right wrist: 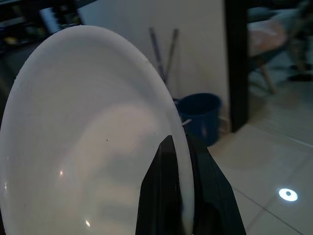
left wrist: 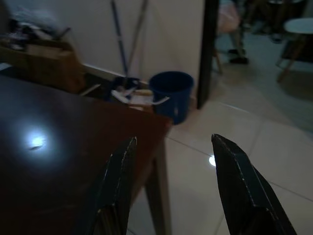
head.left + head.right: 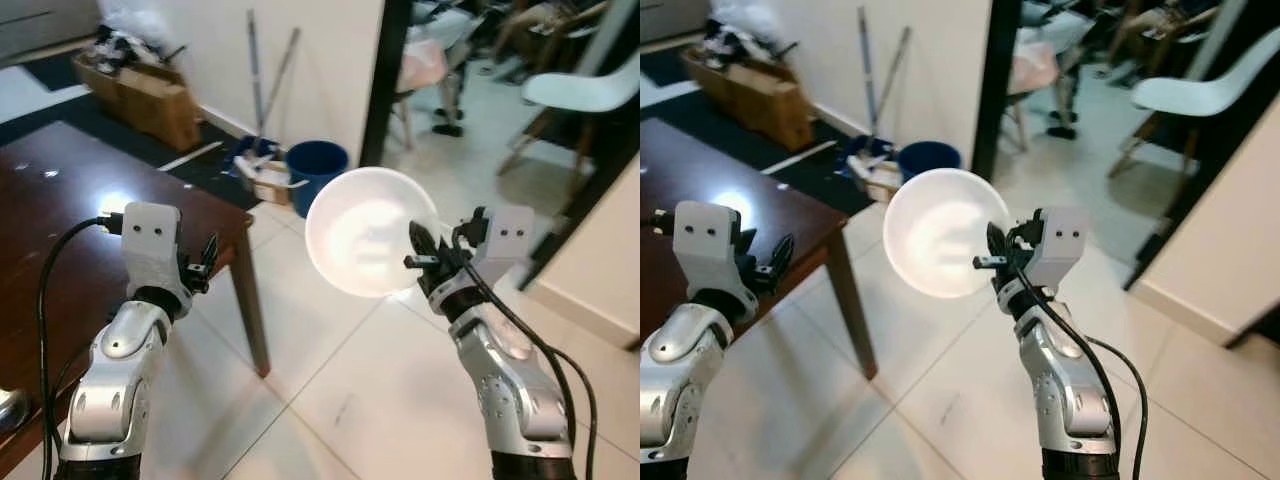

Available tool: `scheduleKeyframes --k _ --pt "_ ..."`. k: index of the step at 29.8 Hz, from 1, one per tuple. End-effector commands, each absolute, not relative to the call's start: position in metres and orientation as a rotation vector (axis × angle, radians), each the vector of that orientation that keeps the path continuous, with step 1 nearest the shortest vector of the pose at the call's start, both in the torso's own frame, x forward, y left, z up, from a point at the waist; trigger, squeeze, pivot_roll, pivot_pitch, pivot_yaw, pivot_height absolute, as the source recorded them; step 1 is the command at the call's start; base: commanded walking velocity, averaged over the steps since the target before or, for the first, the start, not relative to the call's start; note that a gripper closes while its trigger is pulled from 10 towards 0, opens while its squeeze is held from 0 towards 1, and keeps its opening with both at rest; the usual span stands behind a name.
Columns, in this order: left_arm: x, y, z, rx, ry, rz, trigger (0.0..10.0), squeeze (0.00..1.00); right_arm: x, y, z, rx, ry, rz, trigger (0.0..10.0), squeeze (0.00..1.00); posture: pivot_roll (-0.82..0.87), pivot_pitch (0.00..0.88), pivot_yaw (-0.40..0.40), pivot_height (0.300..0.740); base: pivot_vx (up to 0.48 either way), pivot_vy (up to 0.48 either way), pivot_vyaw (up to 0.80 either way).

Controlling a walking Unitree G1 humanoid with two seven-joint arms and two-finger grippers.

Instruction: Setting the table

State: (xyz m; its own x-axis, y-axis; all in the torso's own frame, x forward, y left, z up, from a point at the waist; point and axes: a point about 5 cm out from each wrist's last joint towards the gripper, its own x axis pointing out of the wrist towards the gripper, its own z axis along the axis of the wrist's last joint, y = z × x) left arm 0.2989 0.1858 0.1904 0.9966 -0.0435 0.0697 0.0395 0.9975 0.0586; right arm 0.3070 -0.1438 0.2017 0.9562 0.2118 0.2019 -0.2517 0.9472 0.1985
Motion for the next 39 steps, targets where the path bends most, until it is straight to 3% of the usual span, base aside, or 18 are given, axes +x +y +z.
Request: scheduleKeyframes --k 1,13,20,39 --pt "0.298 0.189 0.178 0.061 -0.025 -0.025 10.0 0.0 0.306 -0.14 0.192 0.238 -0.148 0.251 10.0 0.0 -0.02 0.028 0.085 0.74 0.0 0.0 -0.79" --pt "0.29 0.216 0.148 0.124 0.079 0.108 10.0 0.0 0.301 -0.113 0.168 0.246 -0.063 0.34 10.0 0.0 0.0 0.022 0.071 0.74 0.0 0.0 -0.79" --pt "0.289 0.212 0.146 0.116 0.077 0.103 10.0 0.0 0.296 -0.101 0.163 0.254 -0.051 0.381 10.0 0.0 0.0 0.024 0.072 0.74 0.0 0.0 -0.79" --pt "0.288 0.21 0.146 0.122 0.079 0.079 10.0 0.0 0.294 -0.101 0.161 0.262 -0.047 0.359 10.0 0.0 0.0 0.048 0.086 0.74 0.0 0.0 -0.79"
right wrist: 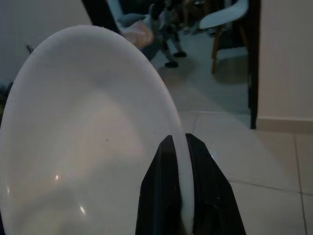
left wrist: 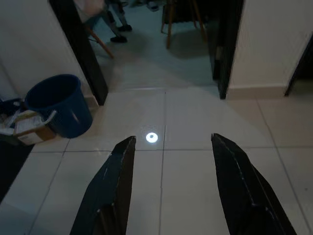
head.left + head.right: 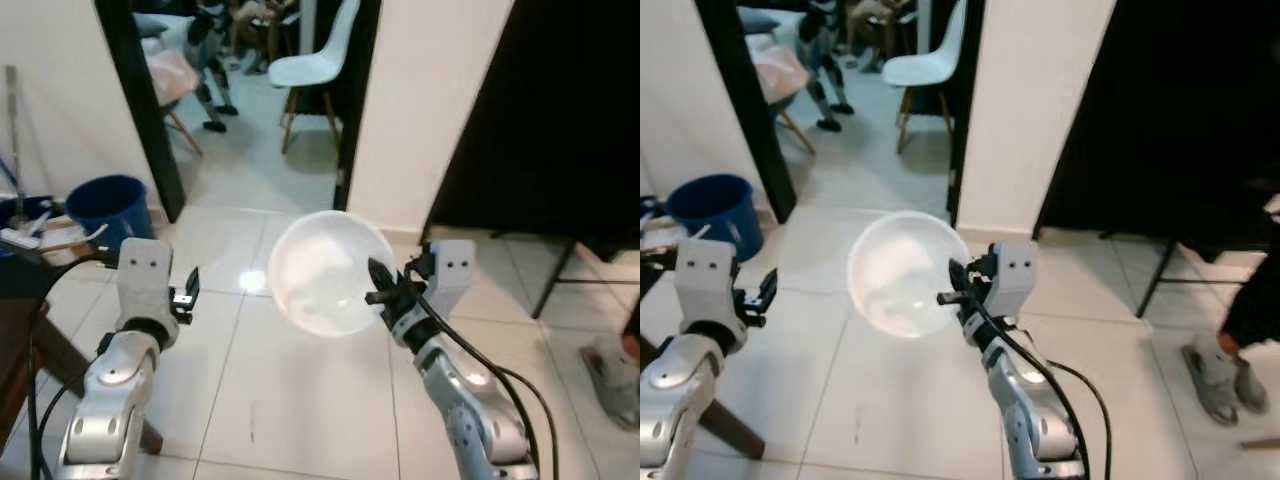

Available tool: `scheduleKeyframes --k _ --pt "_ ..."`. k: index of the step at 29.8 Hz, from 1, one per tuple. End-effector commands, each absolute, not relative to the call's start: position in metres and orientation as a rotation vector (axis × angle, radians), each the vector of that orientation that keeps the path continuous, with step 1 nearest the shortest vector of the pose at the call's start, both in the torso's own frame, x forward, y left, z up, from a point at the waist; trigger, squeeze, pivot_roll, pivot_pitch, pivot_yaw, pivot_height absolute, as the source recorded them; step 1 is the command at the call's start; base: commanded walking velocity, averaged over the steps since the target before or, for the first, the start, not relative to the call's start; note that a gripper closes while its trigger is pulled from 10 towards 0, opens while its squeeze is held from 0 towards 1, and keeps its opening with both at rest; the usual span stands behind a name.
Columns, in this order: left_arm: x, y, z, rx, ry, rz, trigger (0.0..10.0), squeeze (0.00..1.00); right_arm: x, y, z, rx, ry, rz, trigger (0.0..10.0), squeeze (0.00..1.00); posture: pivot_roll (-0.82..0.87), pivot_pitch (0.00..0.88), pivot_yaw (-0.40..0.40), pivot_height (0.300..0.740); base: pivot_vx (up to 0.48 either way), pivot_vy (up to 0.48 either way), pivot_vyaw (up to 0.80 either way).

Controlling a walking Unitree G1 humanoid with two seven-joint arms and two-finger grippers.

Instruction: Setting the table

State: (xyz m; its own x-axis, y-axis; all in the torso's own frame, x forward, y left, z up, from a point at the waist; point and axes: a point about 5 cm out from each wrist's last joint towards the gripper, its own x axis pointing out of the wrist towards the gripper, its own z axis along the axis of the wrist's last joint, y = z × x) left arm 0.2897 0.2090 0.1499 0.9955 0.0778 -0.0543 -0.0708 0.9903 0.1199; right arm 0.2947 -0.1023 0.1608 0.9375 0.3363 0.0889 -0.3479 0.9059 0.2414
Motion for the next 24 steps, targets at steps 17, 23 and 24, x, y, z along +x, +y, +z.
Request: scheduleKeyframes --k 17,23,24 --pt "0.2884 0.2087 0.1458 0.124 0.078 0.072 10.0 0.0 0.294 -0.1036 0.1598 0.261 -0.044 0.346 10.0 0.0 0.0 0.054 0.085 0.74 0.0 0.0 -0.79" --pt "0.2882 0.208 0.1455 0.122 0.078 0.07 10.0 0.0 0.2941 -0.1042 0.1599 0.26 -0.044 0.345 10.0 0.0 0.0 0.055 0.084 0.74 0.0 0.0 -0.8" --pt "0.2881 0.2078 0.1454 0.121 0.079 0.07 10.0 0.0 0.2941 -0.1043 0.16 0.26 -0.044 0.345 10.0 0.0 0.0 0.055 0.084 0.74 0.0 0.0 -0.79"
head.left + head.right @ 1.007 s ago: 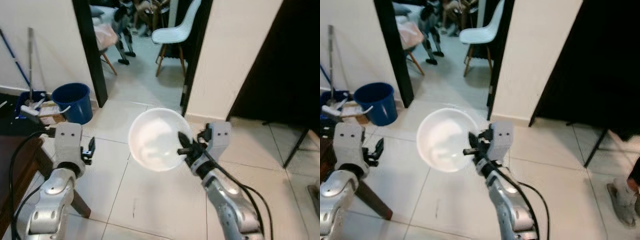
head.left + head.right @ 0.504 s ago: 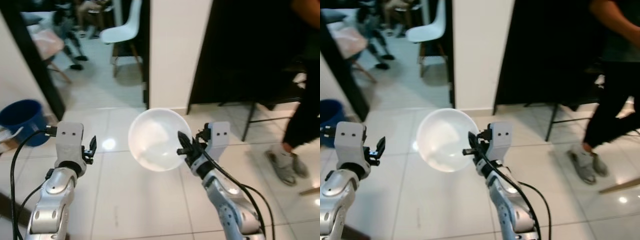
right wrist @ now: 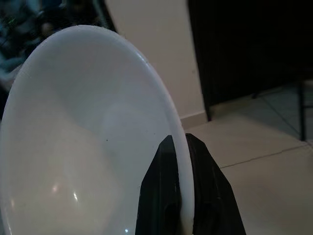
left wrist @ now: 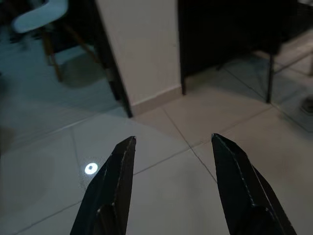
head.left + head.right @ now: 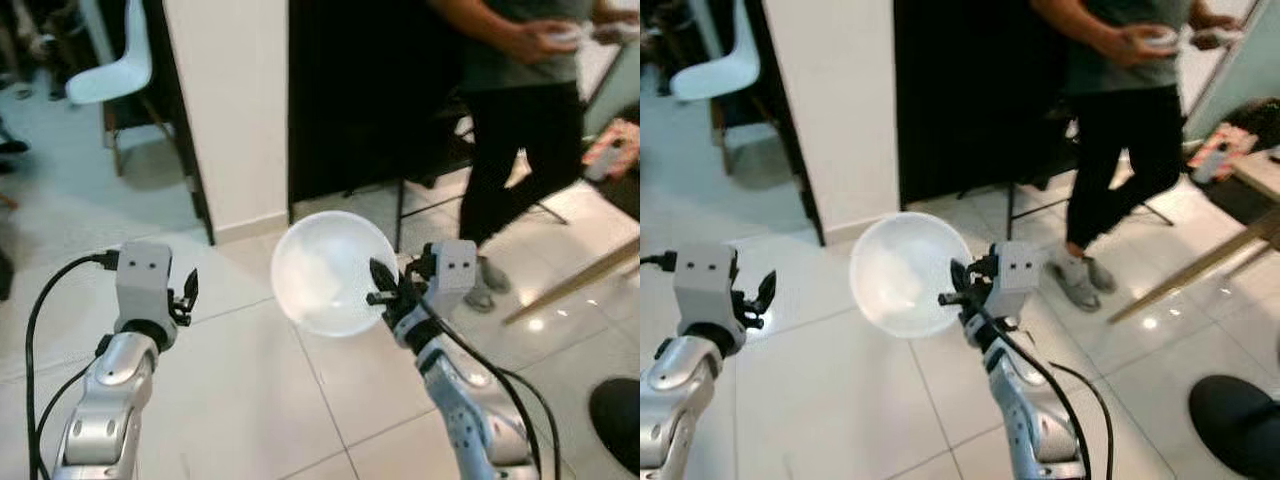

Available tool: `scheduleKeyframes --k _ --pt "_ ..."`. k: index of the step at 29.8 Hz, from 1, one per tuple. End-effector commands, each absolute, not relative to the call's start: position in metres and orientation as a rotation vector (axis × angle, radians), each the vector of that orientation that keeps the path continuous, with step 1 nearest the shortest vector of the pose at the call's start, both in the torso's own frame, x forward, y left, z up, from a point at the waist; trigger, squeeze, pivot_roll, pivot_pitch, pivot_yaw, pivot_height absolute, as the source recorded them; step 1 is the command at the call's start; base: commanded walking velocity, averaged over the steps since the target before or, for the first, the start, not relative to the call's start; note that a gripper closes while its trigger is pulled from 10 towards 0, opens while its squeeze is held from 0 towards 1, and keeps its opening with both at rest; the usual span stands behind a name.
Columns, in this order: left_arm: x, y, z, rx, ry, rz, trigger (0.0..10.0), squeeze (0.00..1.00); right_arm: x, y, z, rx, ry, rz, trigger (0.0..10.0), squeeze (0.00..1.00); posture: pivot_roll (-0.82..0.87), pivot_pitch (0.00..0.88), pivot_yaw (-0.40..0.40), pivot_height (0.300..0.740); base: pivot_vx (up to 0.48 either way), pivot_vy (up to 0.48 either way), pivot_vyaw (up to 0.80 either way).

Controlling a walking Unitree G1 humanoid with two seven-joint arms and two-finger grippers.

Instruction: Setting the table

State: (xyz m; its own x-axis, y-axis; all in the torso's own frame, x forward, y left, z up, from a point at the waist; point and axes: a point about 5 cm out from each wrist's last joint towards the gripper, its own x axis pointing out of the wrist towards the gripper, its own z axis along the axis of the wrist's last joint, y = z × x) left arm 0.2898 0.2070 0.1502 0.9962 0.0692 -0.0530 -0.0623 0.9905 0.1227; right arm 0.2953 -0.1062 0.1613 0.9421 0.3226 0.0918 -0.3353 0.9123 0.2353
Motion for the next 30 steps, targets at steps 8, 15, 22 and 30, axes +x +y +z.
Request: scheduleKeyframes --k 8,15,22,30 --pt "0.2876 0.2073 0.1451 0.119 0.079 0.07 10.0 0.0 0.2941 -0.1041 0.1604 0.259 -0.045 0.347 10.0 0.0 0.0 0.056 0.083 0.74 0.0 0.0 -0.79" --pt "0.2876 0.2071 0.1452 0.118 0.079 0.068 10.0 0.0 0.2943 -0.104 0.1604 0.26 -0.045 0.346 10.0 0.0 0.0 0.056 0.083 0.74 0.0 0.0 -0.79" --pt "0.2879 0.2069 0.1454 0.117 0.079 0.067 10.0 0.0 0.2944 -0.104 0.1606 0.26 -0.045 0.346 10.0 0.0 0.0 0.056 0.083 0.74 0.0 0.0 -0.79" --pt "0.2879 0.2068 0.1455 0.117 0.078 0.066 10.0 0.0 0.2945 -0.1039 0.1608 0.261 -0.047 0.345 10.0 0.0 0.0 0.055 0.084 0.74 0.0 0.0 -0.8"
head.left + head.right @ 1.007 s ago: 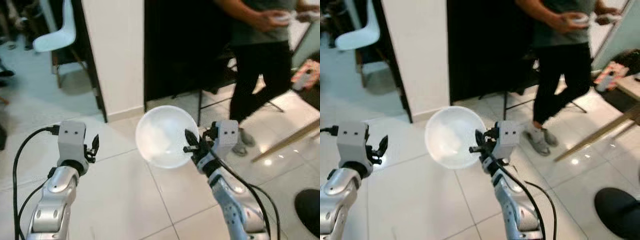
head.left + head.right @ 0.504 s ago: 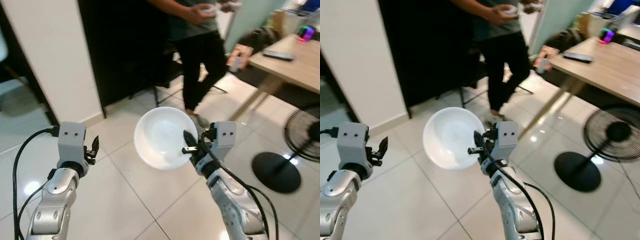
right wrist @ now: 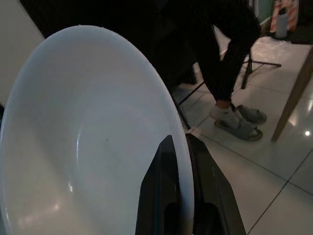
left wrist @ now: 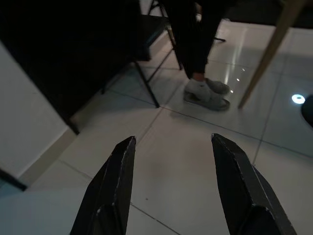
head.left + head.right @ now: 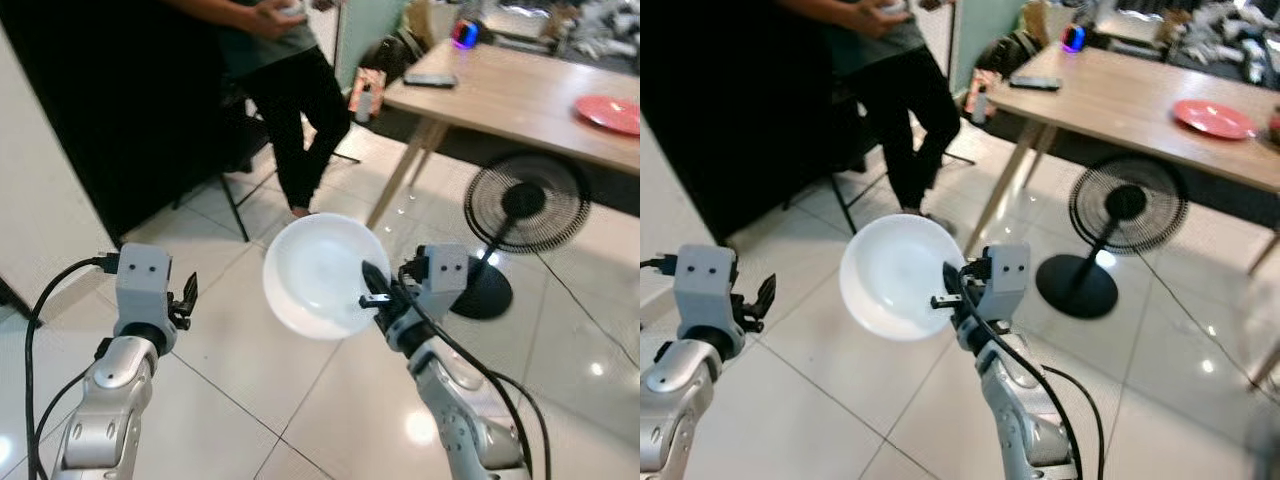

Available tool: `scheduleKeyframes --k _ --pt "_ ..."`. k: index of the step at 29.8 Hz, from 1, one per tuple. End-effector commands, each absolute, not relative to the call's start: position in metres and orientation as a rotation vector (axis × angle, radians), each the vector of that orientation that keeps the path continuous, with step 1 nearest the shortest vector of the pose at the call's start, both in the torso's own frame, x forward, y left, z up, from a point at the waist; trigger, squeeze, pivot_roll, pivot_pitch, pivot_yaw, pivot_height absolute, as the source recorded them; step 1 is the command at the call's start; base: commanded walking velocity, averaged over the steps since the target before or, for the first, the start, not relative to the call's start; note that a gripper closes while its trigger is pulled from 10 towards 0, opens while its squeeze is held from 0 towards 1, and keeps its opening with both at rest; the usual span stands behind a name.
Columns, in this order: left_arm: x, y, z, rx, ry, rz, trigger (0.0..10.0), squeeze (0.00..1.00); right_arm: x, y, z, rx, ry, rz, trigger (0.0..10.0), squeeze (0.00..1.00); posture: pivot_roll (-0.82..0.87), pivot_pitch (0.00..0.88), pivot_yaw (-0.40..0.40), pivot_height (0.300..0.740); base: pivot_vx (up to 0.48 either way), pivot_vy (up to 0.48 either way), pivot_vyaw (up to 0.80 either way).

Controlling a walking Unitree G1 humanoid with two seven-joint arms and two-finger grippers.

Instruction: Setting the table

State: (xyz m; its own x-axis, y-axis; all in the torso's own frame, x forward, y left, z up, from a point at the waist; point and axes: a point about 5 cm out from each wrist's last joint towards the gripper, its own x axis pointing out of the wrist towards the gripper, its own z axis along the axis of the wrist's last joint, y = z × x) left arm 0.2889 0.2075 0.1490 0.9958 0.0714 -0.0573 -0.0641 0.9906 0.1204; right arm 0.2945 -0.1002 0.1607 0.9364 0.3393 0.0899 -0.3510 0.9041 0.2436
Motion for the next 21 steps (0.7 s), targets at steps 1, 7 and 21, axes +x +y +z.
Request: scheduleKeyframes --k 1,7,21 --pt "0.2881 0.2069 0.1456 0.117 0.078 0.066 10.0 0.0 0.2946 -0.1038 0.1608 0.261 -0.047 0.345 10.0 0.0 0.0 0.055 0.084 0.74 0.0 0.0 -0.79" --pt "0.2884 0.2067 0.1458 0.116 0.078 0.065 10.0 0.0 0.2949 -0.1039 0.1606 0.261 -0.046 0.345 10.0 0.0 0.0 0.054 0.084 0.74 0.0 0.0 -0.79" --pt "0.2891 0.2053 0.1476 0.094 0.066 0.058 10.0 0.0 0.2954 -0.1036 0.1611 0.258 -0.049 0.35 10.0 0.0 0.0 0.047 0.082 0.74 0.0 0.0 -0.79"
